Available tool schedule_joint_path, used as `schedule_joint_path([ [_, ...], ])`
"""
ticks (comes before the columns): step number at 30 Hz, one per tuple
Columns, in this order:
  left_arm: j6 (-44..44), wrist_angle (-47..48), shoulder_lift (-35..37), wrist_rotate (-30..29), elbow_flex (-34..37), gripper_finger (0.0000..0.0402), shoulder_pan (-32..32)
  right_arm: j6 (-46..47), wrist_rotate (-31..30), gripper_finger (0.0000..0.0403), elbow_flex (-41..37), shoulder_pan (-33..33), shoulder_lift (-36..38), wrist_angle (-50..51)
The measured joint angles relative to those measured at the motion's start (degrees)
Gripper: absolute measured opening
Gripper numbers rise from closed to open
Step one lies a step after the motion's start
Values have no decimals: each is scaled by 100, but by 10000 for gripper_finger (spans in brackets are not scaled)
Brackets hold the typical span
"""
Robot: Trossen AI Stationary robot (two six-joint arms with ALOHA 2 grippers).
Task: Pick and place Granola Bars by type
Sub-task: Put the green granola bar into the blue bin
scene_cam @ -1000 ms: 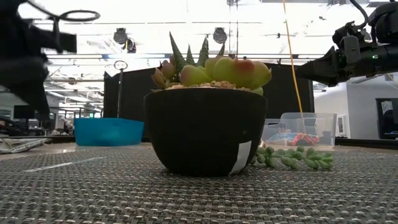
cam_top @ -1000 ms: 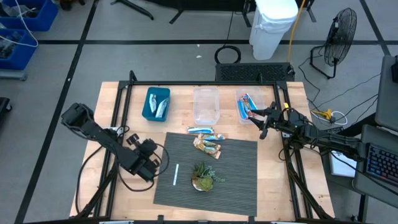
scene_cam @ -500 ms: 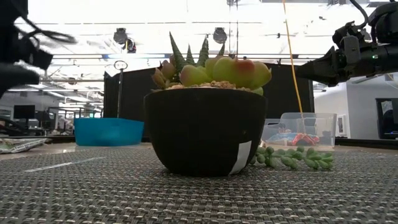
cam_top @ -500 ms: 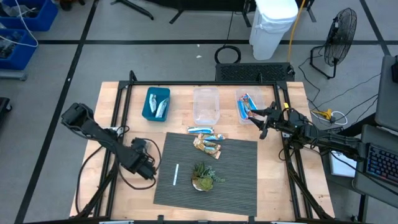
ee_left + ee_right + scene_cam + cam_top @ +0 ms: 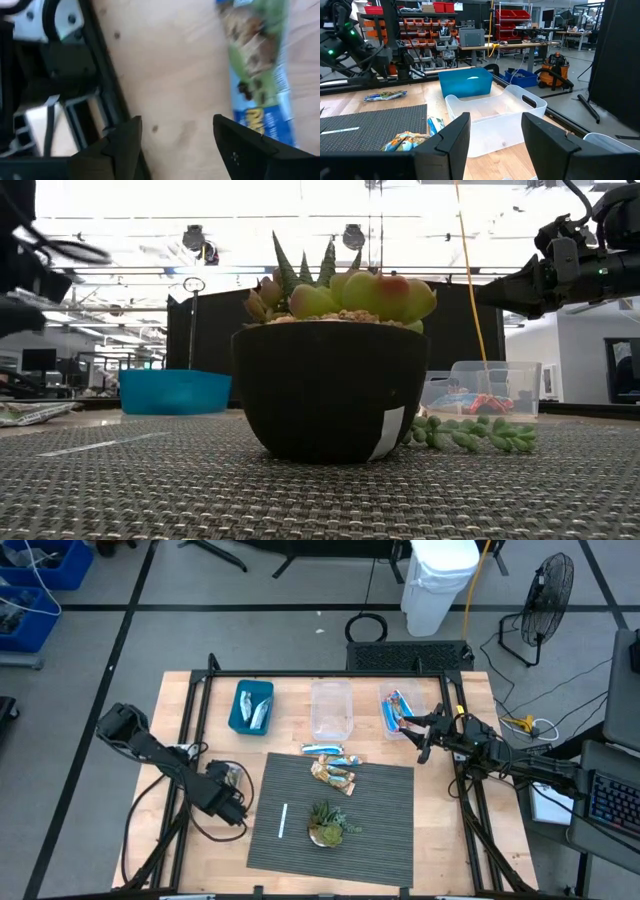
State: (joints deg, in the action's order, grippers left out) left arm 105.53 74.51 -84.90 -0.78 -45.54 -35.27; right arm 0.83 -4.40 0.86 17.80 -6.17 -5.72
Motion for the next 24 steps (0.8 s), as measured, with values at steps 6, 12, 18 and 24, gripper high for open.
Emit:
schedule_joint_path([
  [6, -28, -197, 628, -635, 0, 230, 0, 2, 0, 169, -1, 1, 0, 0],
  [12, -89, -313, 1019, -996, 0, 210, 0, 0, 0, 169, 0, 1, 0, -2],
  [18, -260, -918, 1034, -1068, 298, 203, 0, 2, 0, 169, 0, -1, 0, 0],
  [24, -184, -1781, 1252, -573, 1210, 202, 0, 2, 2, 169, 0, -1, 0, -2],
])
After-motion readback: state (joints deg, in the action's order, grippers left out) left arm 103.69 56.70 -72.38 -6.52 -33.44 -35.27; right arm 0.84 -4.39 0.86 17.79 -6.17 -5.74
